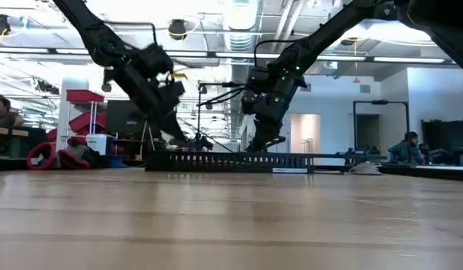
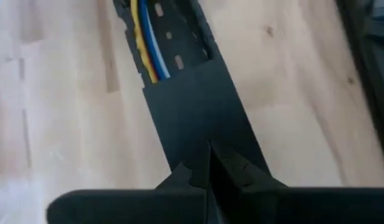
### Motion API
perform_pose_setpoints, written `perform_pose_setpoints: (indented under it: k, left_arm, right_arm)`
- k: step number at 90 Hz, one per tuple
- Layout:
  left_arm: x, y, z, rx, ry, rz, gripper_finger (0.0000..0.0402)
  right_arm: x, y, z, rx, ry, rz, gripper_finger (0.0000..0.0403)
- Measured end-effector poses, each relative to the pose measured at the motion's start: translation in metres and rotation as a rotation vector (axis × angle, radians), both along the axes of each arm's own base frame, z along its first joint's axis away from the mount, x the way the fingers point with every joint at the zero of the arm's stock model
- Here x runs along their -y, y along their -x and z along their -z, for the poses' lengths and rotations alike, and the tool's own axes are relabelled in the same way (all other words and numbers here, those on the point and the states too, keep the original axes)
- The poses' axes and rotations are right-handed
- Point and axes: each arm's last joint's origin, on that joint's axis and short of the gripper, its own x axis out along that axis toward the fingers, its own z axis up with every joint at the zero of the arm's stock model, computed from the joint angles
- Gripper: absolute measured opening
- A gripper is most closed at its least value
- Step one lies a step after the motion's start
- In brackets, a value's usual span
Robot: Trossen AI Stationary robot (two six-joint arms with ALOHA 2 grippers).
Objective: Ziptie cables
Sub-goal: Close the black cable duct
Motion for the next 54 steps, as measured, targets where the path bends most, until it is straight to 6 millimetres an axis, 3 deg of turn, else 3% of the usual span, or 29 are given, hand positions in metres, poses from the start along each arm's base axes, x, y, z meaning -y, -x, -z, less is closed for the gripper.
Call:
perform_pose_setpoints:
  k: [27, 54]
  left_arm:
    - [0.010, 0.013, -0.022, 0.032, -0.001, -0.016, 0.0000]
    - [0.021, -0.005, -0.029, 0.136, -0.059, 0.103, 0.0011]
  right_arm:
    - [0.001, 0.001, 0.000, -0.005, 0.009, -0.006, 0.0000]
    - [0.000, 0.000, 0.000, -0.006, 0.017, -0.007, 0.0000]
